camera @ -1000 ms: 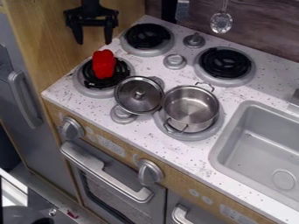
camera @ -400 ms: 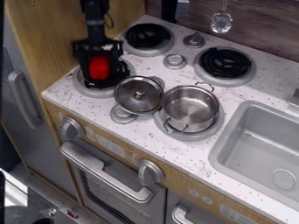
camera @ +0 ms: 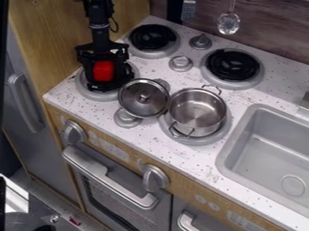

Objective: Move the red object to the middle of the stove

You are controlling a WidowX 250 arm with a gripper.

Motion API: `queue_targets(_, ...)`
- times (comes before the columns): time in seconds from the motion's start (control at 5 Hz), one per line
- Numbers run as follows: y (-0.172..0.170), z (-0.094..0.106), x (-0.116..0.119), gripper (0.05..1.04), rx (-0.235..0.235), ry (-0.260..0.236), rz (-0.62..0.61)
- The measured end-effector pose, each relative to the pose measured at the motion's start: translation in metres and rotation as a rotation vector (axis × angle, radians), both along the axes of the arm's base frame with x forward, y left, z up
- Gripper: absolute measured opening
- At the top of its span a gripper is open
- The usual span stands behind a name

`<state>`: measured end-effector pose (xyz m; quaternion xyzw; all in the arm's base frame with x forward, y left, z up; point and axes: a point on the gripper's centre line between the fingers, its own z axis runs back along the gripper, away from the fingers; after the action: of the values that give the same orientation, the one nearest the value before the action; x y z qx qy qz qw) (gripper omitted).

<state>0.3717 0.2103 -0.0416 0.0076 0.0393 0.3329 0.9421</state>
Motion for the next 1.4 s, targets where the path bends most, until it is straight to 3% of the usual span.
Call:
queue_targets(0.2,-0.004,-0.001,0.004,0.826,-0.001,-0.031,-0.036)
queue_targets(0.4,-0.012,0.010,0.021,0.826,0.028,-0.124,-0.142)
queue_targets(0.6,-0.060,0.019,0.055,0.825,-0.004,-0.213,-0.324)
queue_targets(0.8,-0.086,0.026,0.073,0.825,-0.031,-0.266,-0.396)
queue_targets(1.2,-0.099,-0.002,0.080,0.825,-0.033,-0.204,-0.441)
queue_targets(1.4,-0.093,-0.009,0.081,0.897,-0.023,-0.182,-0.398)
